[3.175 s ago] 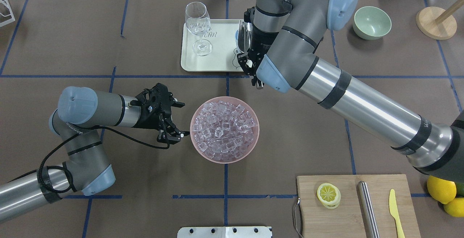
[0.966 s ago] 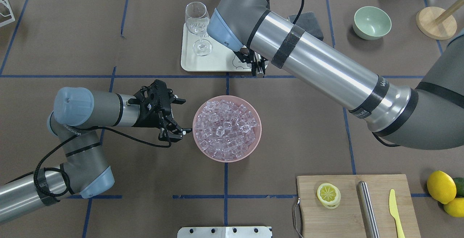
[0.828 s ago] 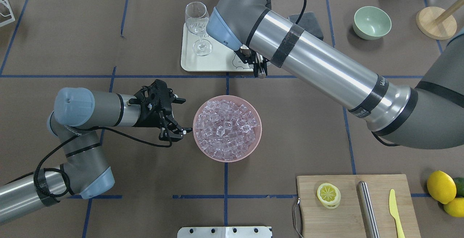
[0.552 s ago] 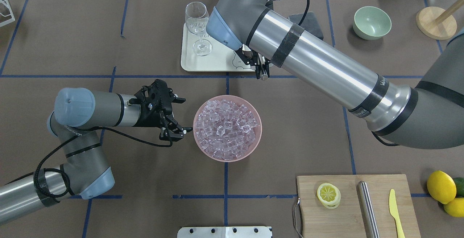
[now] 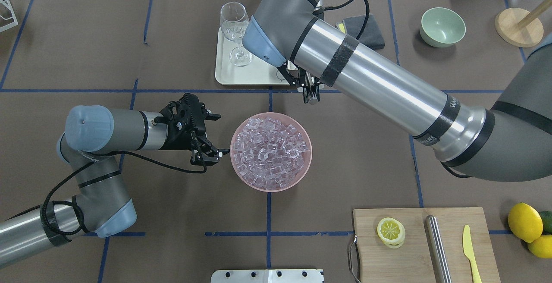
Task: Put ice in cup with scoop
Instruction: 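Move the scoop over the light-blue cup with the right gripper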
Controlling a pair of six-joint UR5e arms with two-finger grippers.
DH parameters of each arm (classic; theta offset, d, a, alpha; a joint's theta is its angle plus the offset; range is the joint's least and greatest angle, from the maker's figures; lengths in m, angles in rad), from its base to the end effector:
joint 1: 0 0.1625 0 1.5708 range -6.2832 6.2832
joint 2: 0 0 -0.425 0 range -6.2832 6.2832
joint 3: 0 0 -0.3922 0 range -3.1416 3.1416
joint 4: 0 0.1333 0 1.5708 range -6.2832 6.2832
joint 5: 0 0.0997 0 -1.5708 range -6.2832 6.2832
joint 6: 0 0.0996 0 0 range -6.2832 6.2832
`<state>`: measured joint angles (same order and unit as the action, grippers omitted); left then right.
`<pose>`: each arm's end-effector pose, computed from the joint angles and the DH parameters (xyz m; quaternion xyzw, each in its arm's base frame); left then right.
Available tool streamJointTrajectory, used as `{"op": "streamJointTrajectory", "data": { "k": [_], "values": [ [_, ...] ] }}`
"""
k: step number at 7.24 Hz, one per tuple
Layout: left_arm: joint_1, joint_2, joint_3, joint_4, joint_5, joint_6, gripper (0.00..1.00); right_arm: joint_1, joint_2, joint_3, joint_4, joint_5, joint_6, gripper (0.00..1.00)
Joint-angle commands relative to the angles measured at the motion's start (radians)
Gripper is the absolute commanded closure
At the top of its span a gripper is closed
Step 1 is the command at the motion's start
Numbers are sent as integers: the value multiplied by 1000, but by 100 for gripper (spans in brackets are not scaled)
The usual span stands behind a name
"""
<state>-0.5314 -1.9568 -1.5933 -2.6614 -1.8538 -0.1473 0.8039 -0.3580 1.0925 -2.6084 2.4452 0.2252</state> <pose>0.4832 -0.4064 0.3078 0.5015 0.4627 0.3993 0.6123 -0.4900 -0.5905 0.1393 -0.3195 -0.3030 -0.1780 0.8800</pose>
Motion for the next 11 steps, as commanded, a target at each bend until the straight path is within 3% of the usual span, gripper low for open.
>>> {"op": "streamJointTrajectory", "data": {
  "k": [1,6,10,11],
  "values": [
    [2,-1,-5,0,24,0,2,-12,-1,18,-41,8,-21,100],
    [5,2,-7,0,50,0,1,40,-1,-3,-41,35,-96,100],
    [17,2,-8,0,65,0,1,43,100,-185,-38,34,-180,100],
    [21,2,-13,0,65,0,1,44,109,-190,-36,26,-194,100]
  ]
}}
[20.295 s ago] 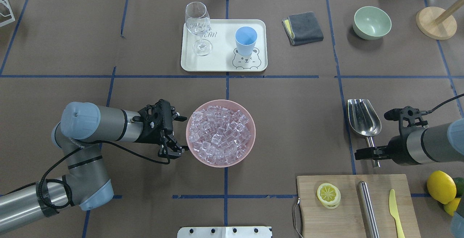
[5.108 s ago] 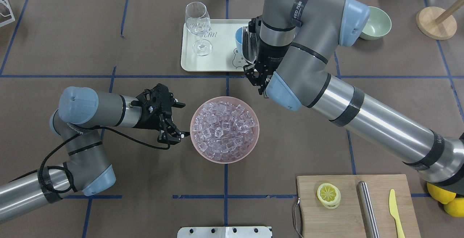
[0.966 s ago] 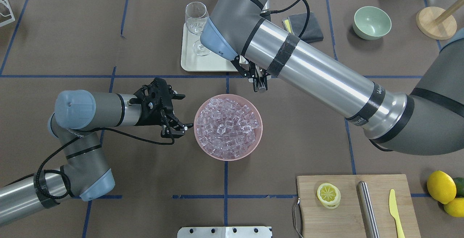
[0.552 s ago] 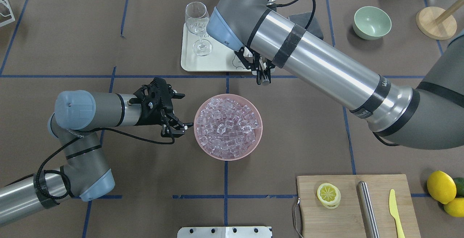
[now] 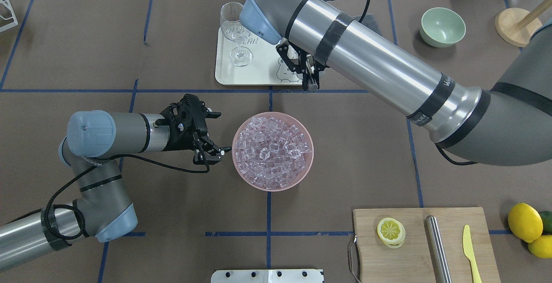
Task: Put ice in cup with scoop
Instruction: 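Tilt the scoop to pour the ice into the light-blue cup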
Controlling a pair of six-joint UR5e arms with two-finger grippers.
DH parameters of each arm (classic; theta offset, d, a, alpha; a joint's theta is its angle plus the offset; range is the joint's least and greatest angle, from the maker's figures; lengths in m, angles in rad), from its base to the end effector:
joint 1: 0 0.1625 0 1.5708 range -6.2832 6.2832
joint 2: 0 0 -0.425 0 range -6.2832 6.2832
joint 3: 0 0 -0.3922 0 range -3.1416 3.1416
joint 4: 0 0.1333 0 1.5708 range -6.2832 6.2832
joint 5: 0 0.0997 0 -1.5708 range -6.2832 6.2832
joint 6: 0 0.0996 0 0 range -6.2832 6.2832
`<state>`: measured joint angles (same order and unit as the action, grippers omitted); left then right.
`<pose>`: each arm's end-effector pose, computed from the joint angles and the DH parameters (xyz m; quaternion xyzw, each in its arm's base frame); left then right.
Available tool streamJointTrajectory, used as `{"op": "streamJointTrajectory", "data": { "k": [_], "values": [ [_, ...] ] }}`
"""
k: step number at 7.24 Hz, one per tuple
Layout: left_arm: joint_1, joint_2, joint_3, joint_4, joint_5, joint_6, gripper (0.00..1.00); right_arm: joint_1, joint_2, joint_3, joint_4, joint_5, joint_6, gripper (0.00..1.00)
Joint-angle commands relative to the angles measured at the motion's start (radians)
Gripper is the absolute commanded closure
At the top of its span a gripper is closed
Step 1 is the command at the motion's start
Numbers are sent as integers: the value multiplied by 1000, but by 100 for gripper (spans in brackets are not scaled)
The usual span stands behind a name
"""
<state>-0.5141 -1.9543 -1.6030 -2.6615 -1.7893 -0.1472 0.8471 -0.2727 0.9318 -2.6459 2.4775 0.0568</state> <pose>0.4860 -0.4028 0.3050 0.5154 0.4506 0.3855 0.6187 -0.4792 -0.6251 0.1332 -0.3347 -0.3257 -0.2024 0.8608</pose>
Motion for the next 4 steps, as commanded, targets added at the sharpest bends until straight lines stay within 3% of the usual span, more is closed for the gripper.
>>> {"op": "streamJointTrajectory", "data": {
  "k": [1,4],
  "values": [
    [5,0,-3,2,2,0,1,1,24,-27,6,-11,-29,100],
    [5,0,-5,0,1,0,1,7,12,-37,79,-41,-43,100]
  ]
}}
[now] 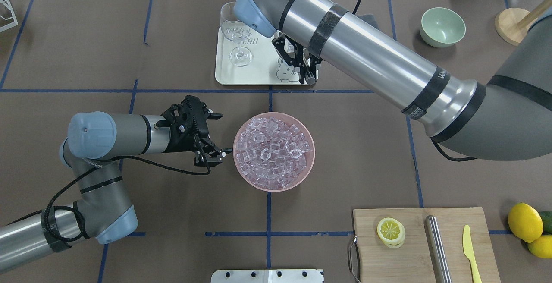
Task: Put ice in cup with scoop
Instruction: 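Tilt the scoop to pour the ice into the light-blue cup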
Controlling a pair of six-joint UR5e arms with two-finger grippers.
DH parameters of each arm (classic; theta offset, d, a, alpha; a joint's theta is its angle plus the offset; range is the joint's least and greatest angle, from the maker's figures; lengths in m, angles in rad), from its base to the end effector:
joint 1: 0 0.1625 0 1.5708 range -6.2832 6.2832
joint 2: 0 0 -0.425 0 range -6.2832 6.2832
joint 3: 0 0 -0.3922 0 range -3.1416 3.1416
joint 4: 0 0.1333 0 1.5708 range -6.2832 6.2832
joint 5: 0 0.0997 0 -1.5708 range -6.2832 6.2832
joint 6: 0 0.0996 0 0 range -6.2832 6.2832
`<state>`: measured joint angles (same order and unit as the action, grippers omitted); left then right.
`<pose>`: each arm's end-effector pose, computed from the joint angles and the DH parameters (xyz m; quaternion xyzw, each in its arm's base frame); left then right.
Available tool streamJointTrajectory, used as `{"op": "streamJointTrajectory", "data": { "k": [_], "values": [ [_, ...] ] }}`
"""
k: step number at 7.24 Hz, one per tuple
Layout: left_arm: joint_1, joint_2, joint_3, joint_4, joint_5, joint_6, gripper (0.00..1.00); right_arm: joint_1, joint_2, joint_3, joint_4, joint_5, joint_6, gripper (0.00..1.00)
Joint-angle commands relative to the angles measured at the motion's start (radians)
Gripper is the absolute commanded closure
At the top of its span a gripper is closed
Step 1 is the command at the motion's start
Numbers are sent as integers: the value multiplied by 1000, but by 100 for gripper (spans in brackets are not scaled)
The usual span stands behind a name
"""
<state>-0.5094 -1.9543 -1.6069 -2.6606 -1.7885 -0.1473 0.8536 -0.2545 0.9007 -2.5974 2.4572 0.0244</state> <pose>0.4871 -0.4001 0.3033 0.5154 0.4521 0.3864 0.6170 -0.4793 -0.6350 0.1288 -0.3118 -0.3306 -0.2249 0.8619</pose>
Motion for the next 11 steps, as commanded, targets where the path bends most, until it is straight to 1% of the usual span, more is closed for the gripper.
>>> {"op": "streamJointTrajectory", "data": {
  "k": [1,2,3,4,7,8,9,11],
  "values": [
    [3,0,1,-1,1,0,1,2,-6,-17,31,-52,-44,100],
    [3,0,-1,-1,1,0,1,4,-6,-41,31,-63,-47,100],
    [5,0,-1,1,1,0,1,4,-5,-48,31,-95,-53,100],
    [8,0,-1,1,9,0,1,5,-5,-60,31,-101,-57,100],
    [14,-2,-1,1,20,0,1,1,6,-66,28,-176,-102,100],
    [15,-2,-1,-1,20,0,1,8,27,-66,-13,-248,-204,100],
    [22,-2,-2,-1,20,-6,1,-7,32,-66,-33,-267,-234,100],
    [26,-2,-1,-1,23,-11,1,-2,21,-66,-35,-250,-235,100]
  ]
}}
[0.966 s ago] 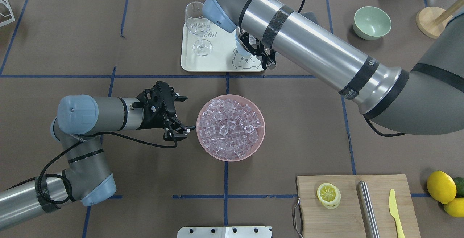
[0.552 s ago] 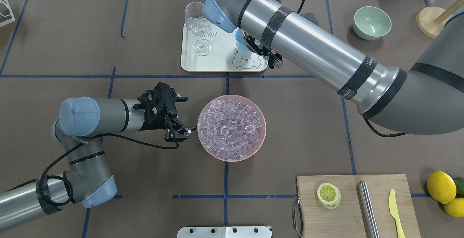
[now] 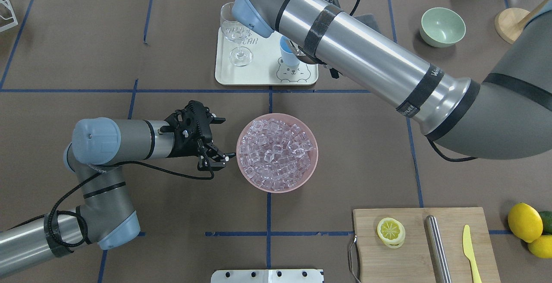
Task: Put ice in cup with scoop
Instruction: 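Tilt the scoop to pour the ice into the light-blue cup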
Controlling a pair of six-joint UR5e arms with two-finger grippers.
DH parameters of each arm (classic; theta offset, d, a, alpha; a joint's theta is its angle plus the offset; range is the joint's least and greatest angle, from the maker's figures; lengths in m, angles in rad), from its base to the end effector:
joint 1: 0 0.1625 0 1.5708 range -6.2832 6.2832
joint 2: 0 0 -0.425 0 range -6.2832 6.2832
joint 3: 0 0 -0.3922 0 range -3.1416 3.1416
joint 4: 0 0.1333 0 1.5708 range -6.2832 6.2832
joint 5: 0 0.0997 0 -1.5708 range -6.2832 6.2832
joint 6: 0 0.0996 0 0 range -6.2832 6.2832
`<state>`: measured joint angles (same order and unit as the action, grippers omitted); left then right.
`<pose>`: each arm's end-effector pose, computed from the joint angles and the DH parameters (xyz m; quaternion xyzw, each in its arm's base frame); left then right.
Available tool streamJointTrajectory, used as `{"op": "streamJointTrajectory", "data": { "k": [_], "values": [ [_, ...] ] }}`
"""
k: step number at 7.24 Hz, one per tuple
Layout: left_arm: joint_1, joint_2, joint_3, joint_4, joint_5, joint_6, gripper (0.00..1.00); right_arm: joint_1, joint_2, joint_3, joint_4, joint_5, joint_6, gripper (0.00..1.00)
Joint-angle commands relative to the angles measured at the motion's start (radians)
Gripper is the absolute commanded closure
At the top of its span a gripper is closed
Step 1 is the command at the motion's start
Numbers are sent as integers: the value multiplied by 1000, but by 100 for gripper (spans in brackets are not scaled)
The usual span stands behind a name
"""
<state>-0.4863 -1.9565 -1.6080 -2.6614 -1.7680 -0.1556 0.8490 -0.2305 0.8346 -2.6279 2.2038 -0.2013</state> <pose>0.4956 -0.3907 0.3014 0.5145 0.4553 0.3845 0.6166 -0.4668 -0.6429 0.1527 -0.2843 -0.2382 -0.3498 0.8603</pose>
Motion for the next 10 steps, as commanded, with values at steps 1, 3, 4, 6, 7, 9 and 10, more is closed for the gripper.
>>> {"op": "streamJointTrajectory", "data": {
  "k": [1,3,4,6,7,9,10],
  "values": [
    [6,-1,0,1,7,-2,1,-23,-21,1,5,11,-9,100],
    [8,1,-4,1,7,-2,1,9,-24,1,5,25,-10,100],
    [8,1,-6,1,9,-2,1,16,-26,1,5,36,-9,100],
    [12,1,-7,1,13,-2,1,42,-33,11,6,92,-9,100],
    [12,1,-7,1,13,-4,1,64,-50,84,-1,121,-7,100],
    [11,4,-13,3,12,-4,1,106,-273,460,-59,169,10,100],
    [12,5,-9,4,12,-4,1,114,-330,538,-58,163,13,100]
  ]
}}
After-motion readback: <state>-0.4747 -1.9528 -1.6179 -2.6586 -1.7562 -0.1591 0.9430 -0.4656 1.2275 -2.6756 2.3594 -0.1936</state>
